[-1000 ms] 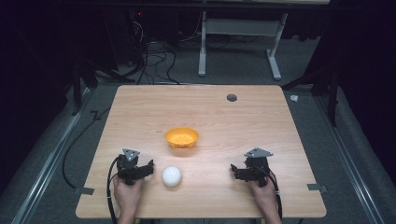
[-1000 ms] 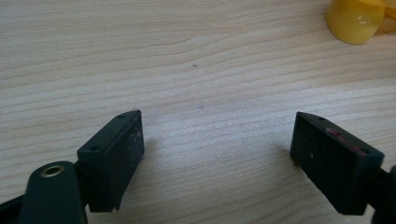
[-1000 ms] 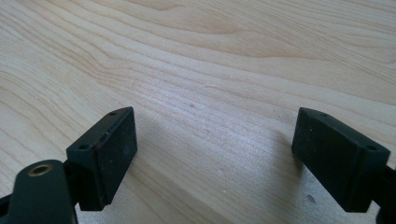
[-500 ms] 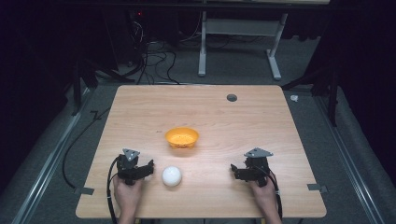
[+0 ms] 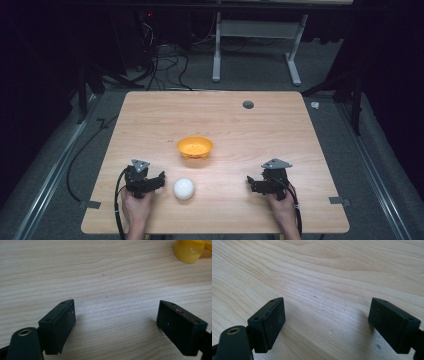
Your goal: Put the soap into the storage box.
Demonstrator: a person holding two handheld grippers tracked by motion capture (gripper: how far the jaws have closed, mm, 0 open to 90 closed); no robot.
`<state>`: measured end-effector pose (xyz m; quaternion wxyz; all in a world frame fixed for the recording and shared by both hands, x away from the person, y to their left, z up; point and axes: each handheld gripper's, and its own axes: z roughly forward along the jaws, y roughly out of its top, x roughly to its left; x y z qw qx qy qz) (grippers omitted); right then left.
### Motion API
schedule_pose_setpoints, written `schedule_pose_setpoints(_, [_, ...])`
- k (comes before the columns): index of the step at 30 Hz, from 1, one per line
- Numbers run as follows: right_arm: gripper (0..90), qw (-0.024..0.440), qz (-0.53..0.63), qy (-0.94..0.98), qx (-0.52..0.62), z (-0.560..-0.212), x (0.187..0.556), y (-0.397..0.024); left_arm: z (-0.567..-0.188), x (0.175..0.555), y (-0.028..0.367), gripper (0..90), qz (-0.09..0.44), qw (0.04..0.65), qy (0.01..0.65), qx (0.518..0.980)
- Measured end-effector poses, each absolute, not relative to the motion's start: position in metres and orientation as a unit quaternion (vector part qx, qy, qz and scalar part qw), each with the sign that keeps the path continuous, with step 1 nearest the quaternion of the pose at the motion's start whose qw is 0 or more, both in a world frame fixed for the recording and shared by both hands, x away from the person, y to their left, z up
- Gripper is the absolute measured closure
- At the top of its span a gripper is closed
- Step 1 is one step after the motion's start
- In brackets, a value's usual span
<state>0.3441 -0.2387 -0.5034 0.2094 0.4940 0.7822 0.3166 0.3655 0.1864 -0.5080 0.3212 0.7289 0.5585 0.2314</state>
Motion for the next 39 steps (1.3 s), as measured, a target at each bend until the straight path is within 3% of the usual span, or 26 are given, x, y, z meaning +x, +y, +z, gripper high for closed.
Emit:
schedule_pose_setpoints(9, [14.9,0.210,0.316,0.781,0.495,-0.503,0.344,-0.239,-0.507,0.364,0.187,16.2,0.233,0.320,0.557,0.730])
schedule_pose_setpoints(39, [14.9,0.211,0.316,0.781,0.495,-0.503,0.344,-0.239,-0.471,0.340,0.171,16.1,0.195,0.422,0.498,0.732])
